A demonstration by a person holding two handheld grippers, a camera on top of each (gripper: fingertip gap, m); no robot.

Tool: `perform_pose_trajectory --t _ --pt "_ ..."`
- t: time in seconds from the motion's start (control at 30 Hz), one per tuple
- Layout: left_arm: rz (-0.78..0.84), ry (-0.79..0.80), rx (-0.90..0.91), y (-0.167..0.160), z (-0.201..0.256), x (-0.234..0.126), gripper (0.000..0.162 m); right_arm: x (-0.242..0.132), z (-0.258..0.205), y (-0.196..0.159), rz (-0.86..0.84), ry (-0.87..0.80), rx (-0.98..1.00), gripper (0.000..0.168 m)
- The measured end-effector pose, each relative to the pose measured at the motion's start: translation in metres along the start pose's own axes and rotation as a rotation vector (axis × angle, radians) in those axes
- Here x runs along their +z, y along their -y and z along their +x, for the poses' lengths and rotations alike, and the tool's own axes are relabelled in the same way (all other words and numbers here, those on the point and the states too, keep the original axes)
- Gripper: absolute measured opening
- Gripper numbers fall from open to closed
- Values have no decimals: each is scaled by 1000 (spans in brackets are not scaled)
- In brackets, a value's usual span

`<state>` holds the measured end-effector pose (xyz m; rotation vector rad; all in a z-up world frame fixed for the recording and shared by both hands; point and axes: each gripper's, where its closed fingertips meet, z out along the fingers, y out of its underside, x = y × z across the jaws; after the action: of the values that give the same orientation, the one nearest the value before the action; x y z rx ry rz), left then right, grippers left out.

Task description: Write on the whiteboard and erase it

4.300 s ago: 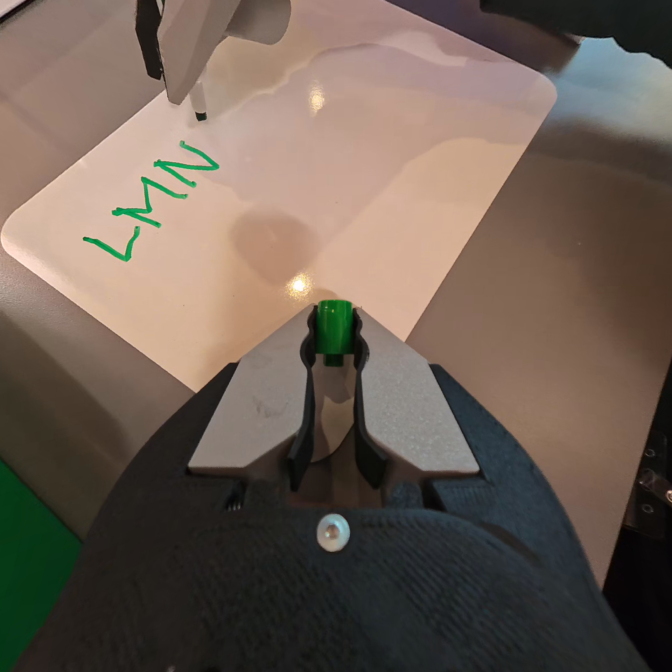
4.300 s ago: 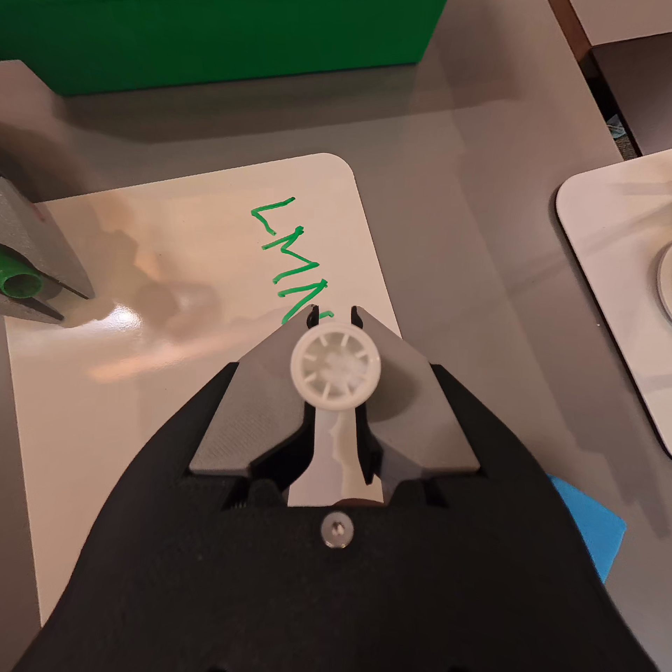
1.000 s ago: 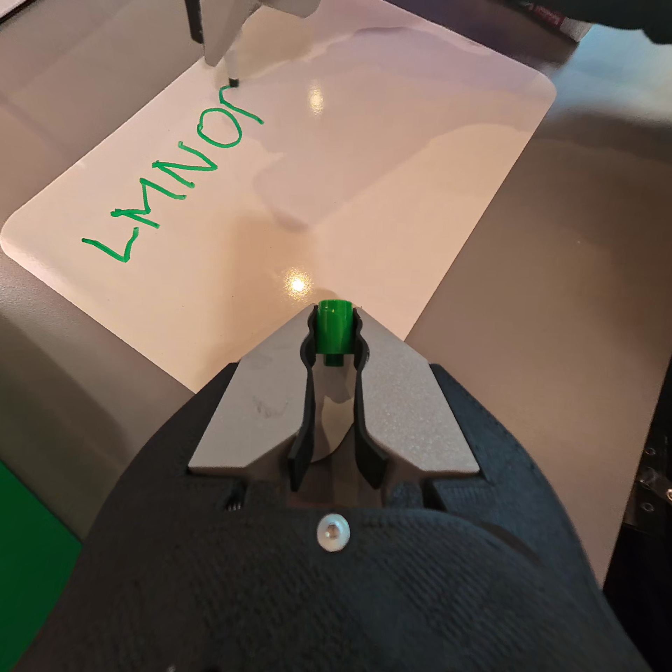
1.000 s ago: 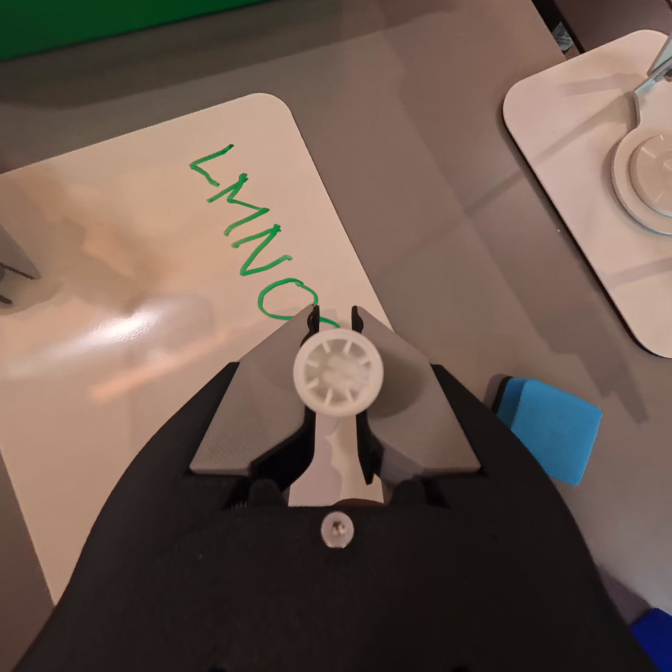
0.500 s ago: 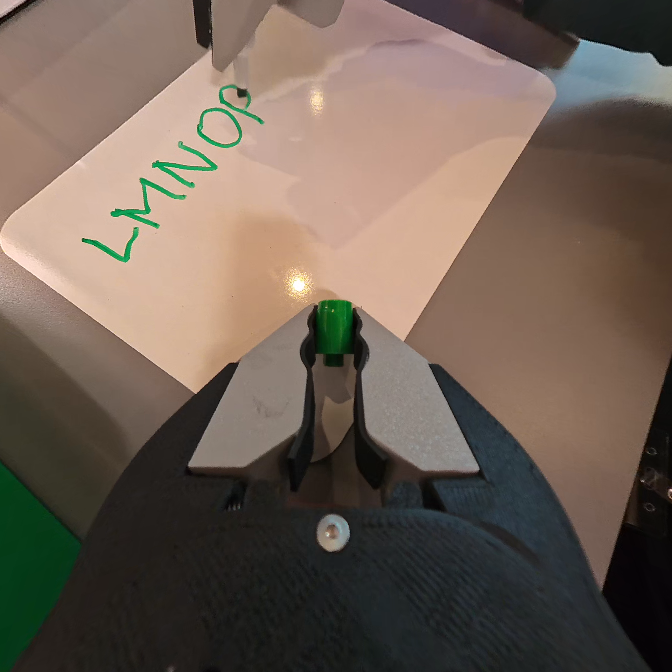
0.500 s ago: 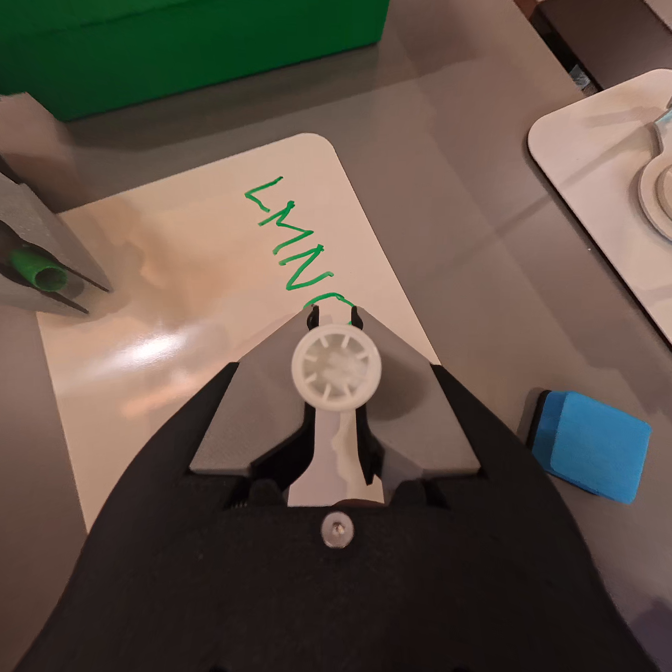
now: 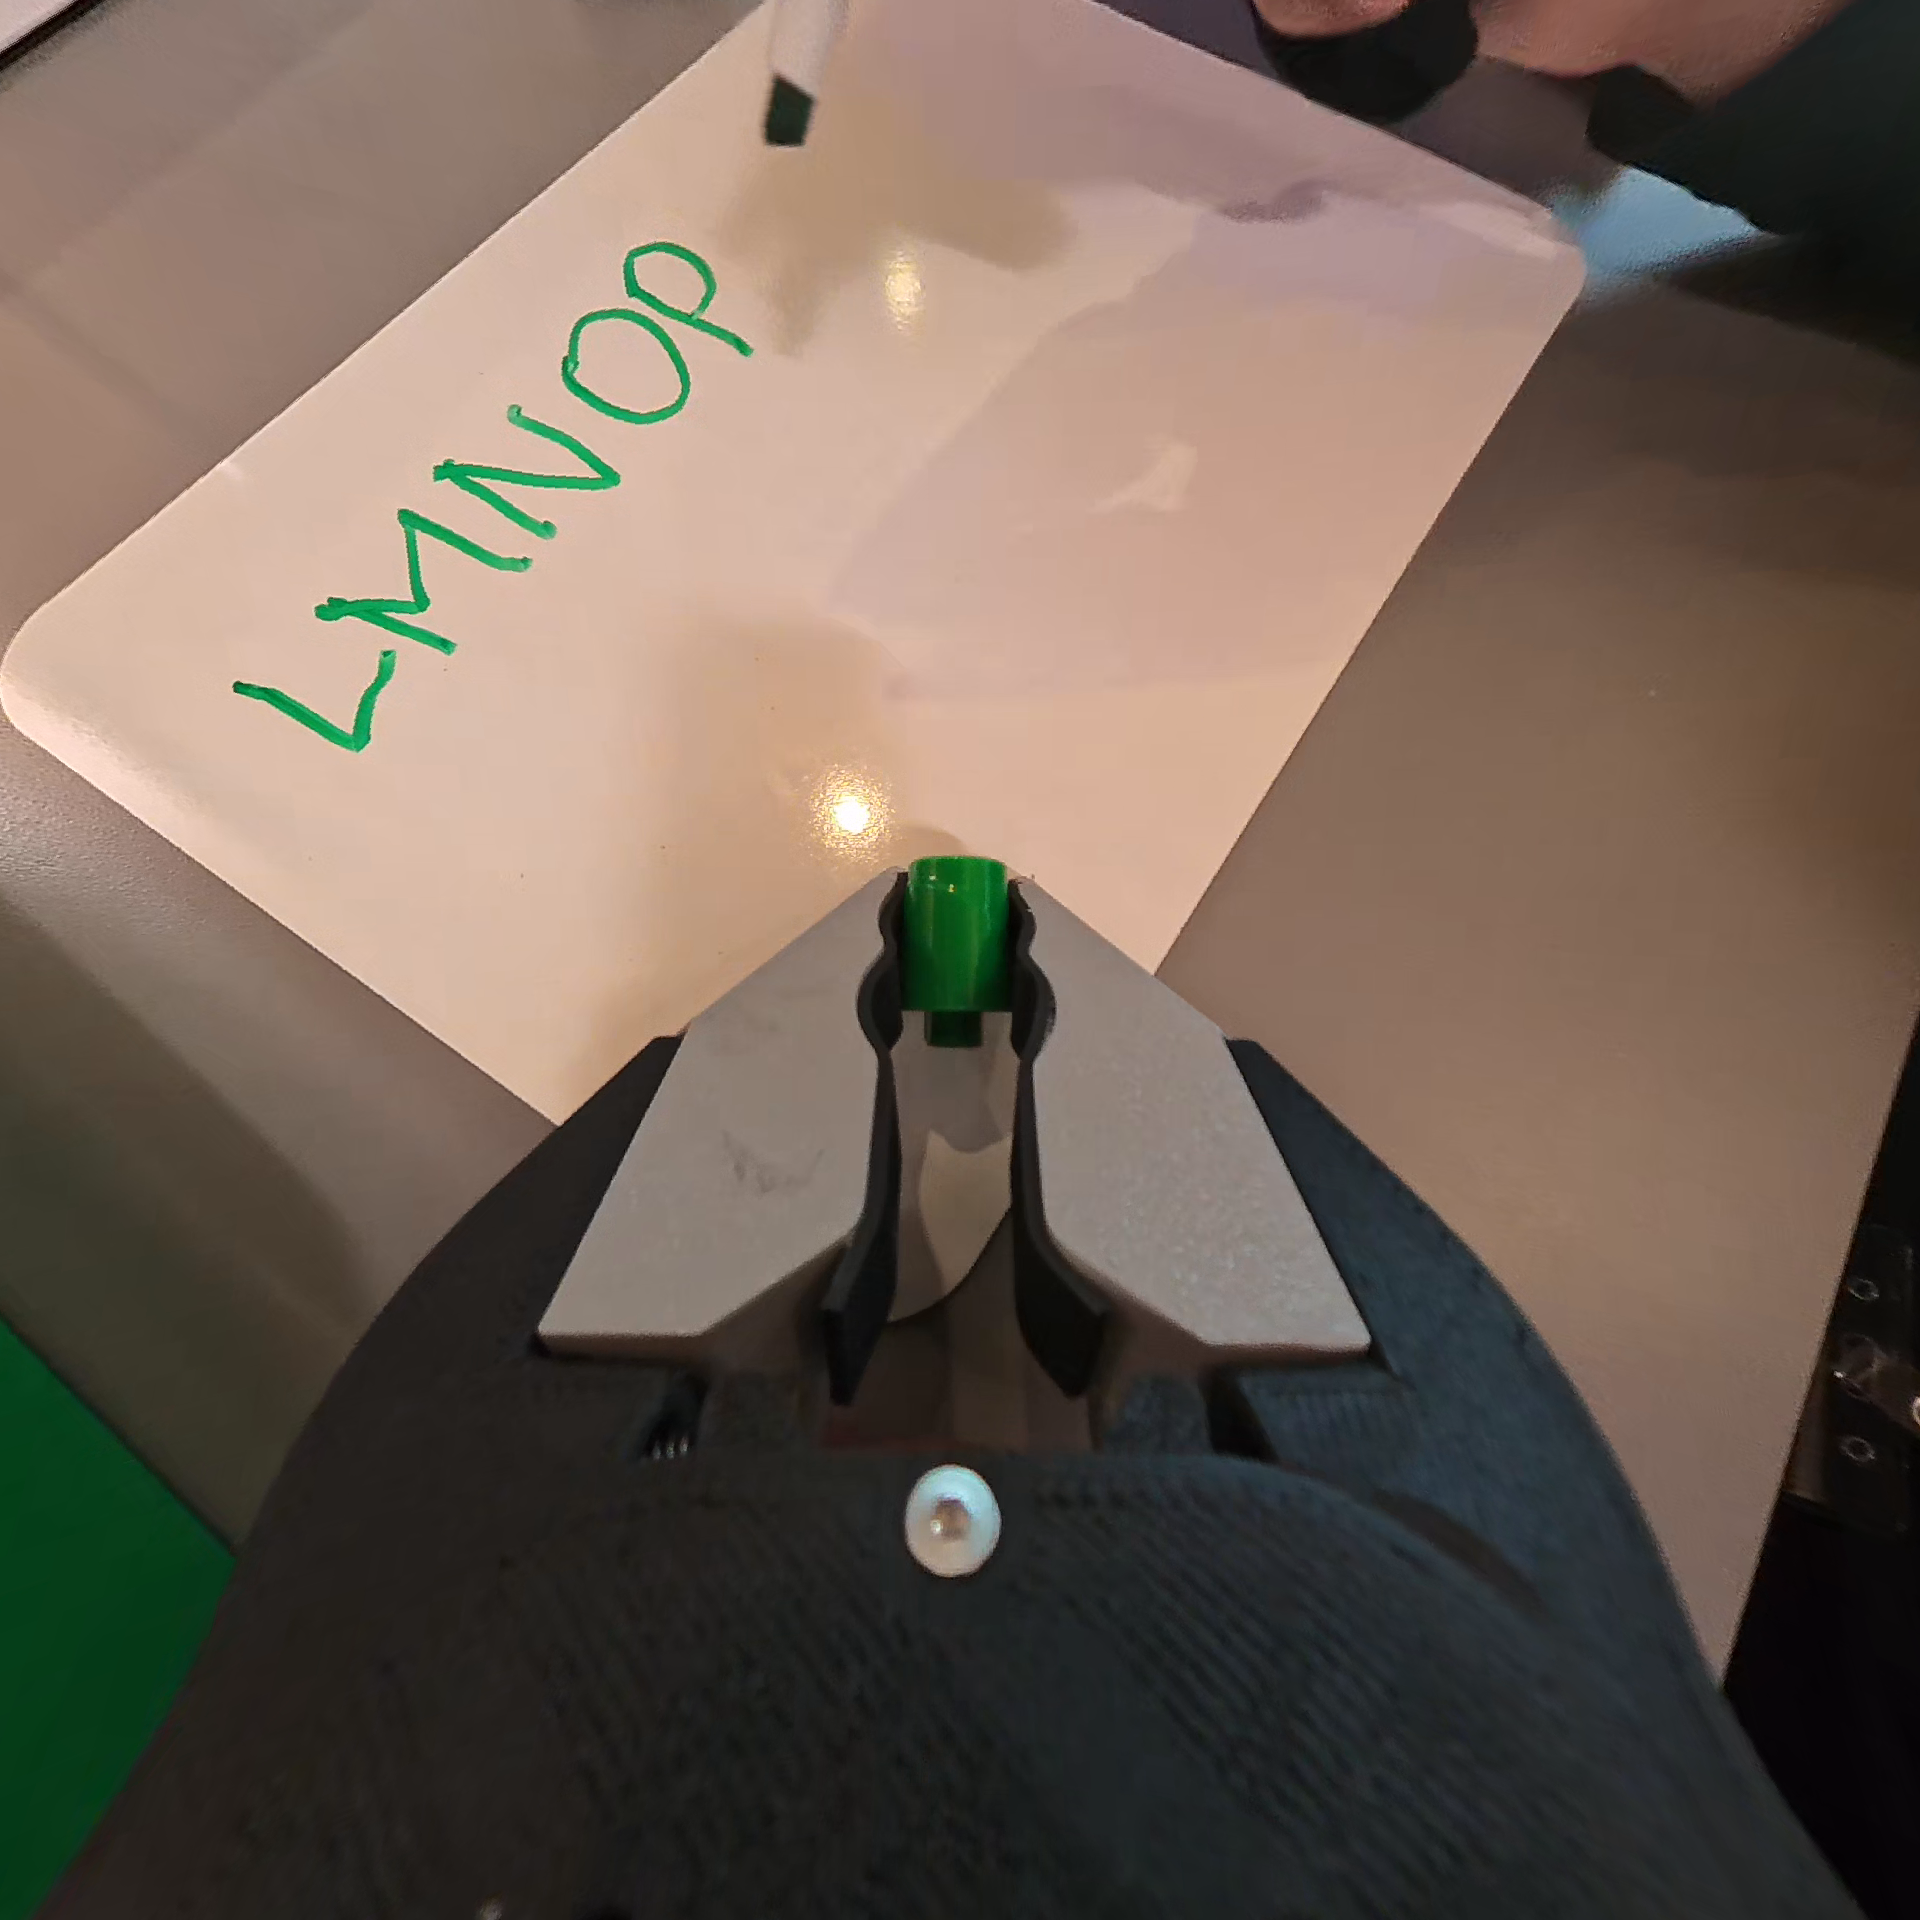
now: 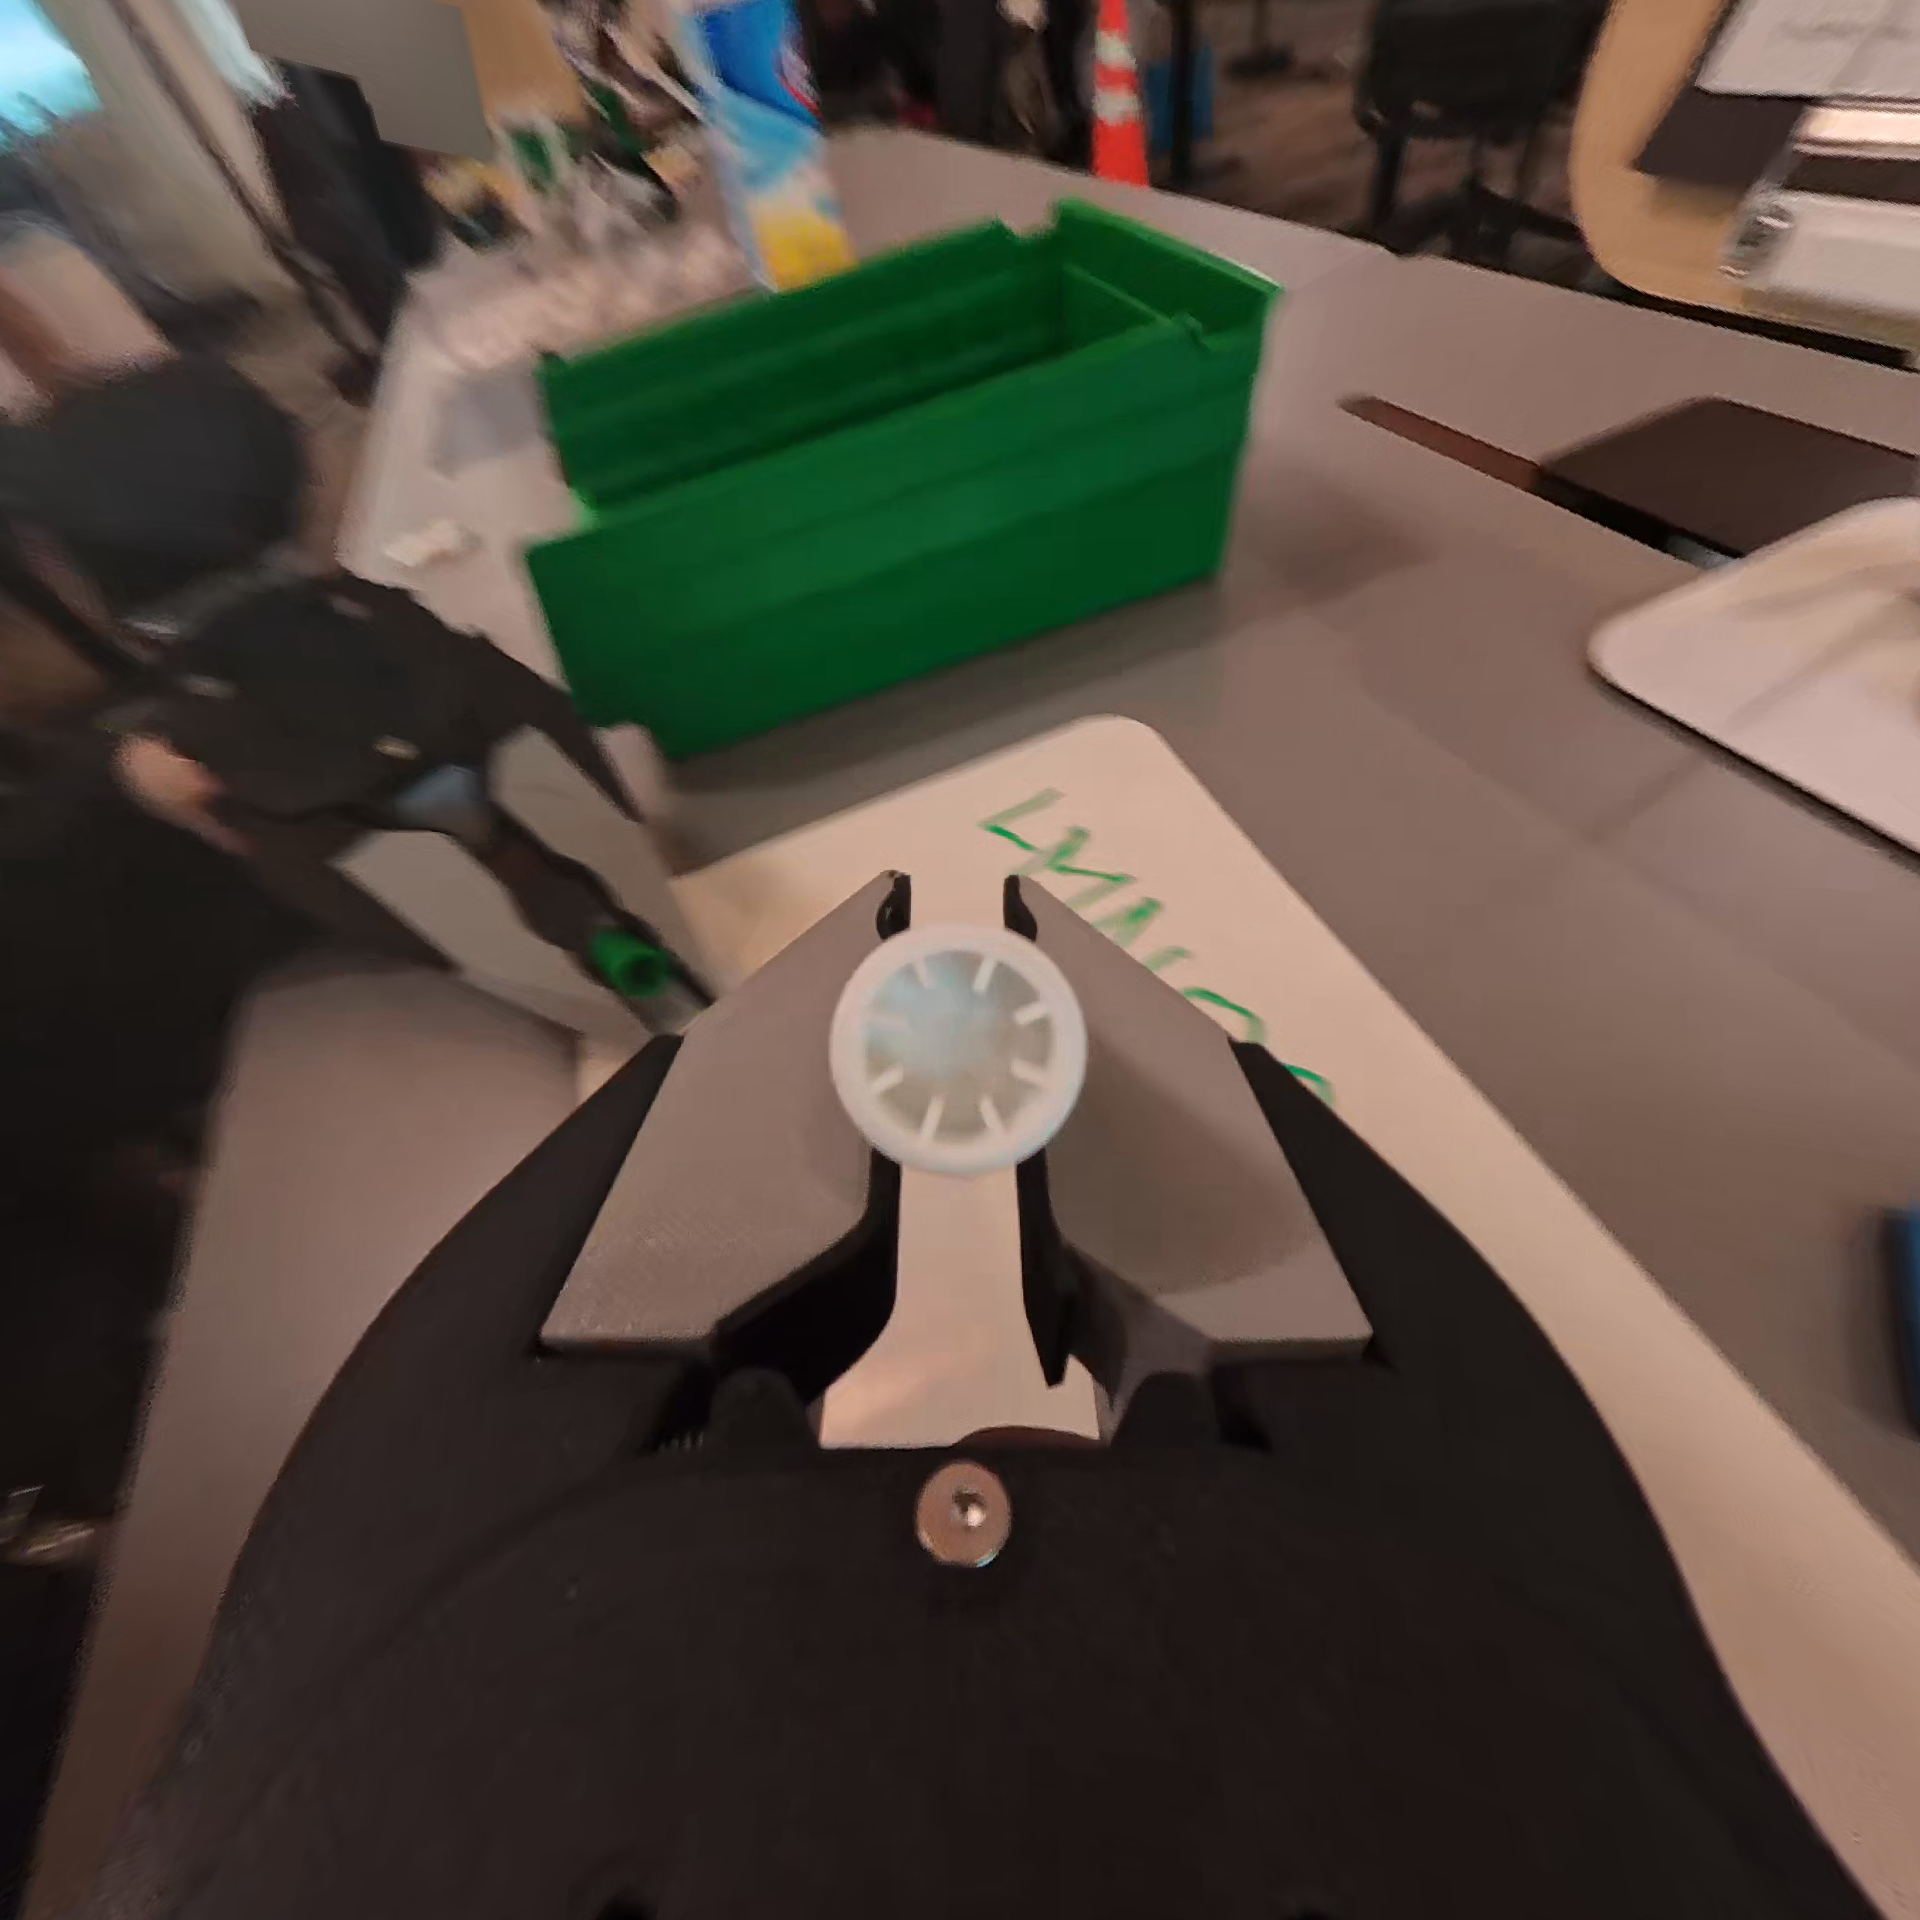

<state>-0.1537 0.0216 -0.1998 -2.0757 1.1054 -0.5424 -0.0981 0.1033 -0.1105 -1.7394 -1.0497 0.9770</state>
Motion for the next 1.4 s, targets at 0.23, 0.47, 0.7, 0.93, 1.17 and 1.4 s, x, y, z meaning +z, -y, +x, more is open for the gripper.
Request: perform_pose_trajectory --t 0.23,0.47,0.7,0.93,1.17,1.4 --pt "30 9 54 6 3 -1 14 8 -70 2 162 331 159 14" --pt "372 171 322 61 12 -17 15 -4 -88 17 257 377 152 14" --pt "348 438 619 61 13 -15 15 -6 -99 15 248 376 110 14" --pt "424 523 641 74 11 -28 14 -11 -100 13 263 358 117 14" --pt "449 528 650 78 15 -30 14 -7 -104 9 246 347 109 14" --pt "461 541 651 82 17 -32 14 -1 -106 8 255 337 100 14"
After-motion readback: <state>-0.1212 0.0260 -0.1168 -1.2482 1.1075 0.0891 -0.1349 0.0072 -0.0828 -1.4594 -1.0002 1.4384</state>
